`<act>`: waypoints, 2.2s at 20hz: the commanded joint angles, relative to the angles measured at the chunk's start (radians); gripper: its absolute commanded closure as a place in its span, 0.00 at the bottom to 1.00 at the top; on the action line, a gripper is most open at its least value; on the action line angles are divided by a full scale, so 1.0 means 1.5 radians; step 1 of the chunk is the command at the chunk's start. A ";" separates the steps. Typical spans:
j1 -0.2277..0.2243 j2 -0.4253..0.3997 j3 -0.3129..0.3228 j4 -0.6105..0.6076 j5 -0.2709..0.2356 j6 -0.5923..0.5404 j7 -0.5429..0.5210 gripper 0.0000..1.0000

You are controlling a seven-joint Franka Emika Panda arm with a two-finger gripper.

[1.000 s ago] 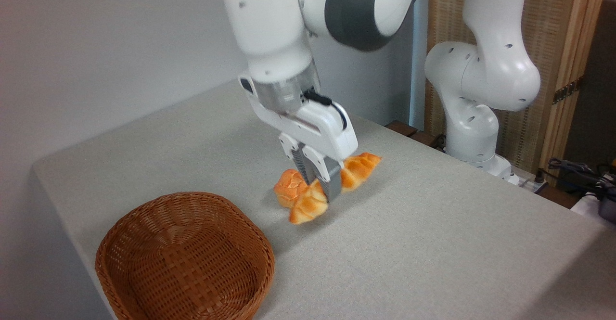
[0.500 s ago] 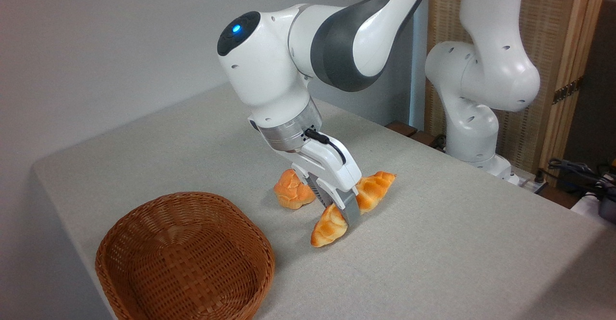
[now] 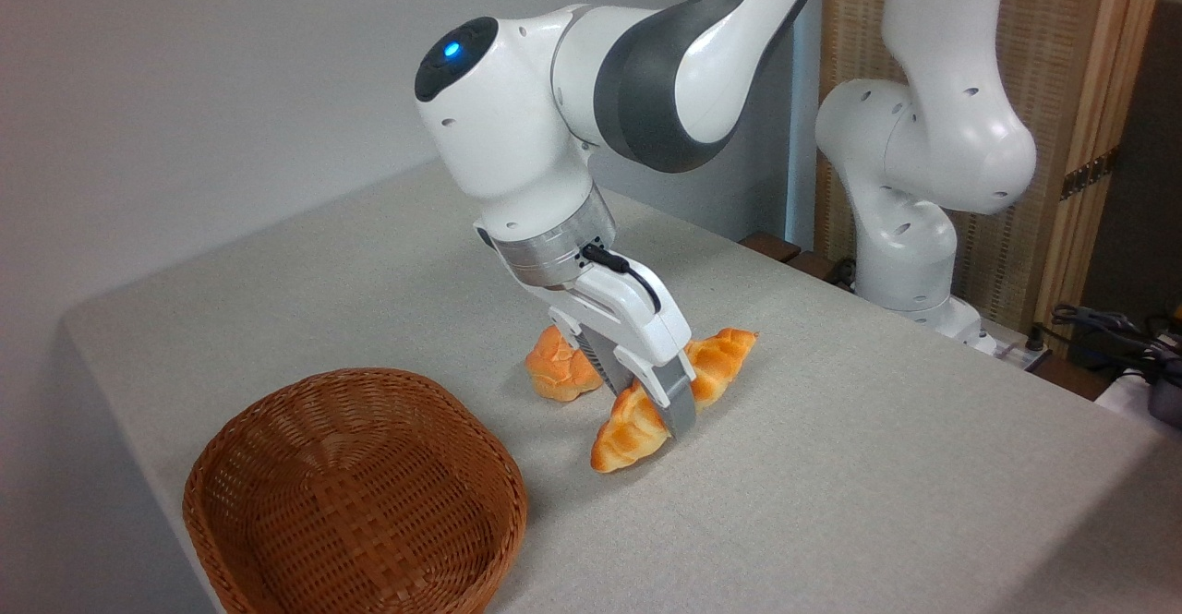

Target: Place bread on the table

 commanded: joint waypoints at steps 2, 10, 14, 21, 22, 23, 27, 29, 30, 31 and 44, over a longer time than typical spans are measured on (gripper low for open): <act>-0.003 -0.006 0.002 0.004 0.010 0.019 0.009 0.00; 0.007 -0.011 -0.001 0.161 -0.060 0.018 -0.005 0.00; 0.076 -0.010 -0.055 0.226 -0.109 0.015 -0.001 0.00; 0.097 0.020 -0.081 0.344 -0.116 -0.099 -0.028 0.00; 0.097 0.022 -0.080 0.346 -0.117 -0.101 -0.039 0.00; 0.095 0.025 -0.080 0.346 -0.117 -0.100 -0.053 0.00; 0.069 0.041 -0.080 0.344 -0.109 -0.100 -0.053 0.00; 0.064 0.042 -0.080 0.341 -0.108 -0.101 -0.053 0.00; 0.062 0.042 -0.080 0.341 -0.108 -0.102 -0.052 0.00; 0.062 0.042 -0.079 0.342 -0.108 -0.103 -0.050 0.00; 0.052 0.041 -0.078 0.342 -0.067 -0.107 -0.057 0.00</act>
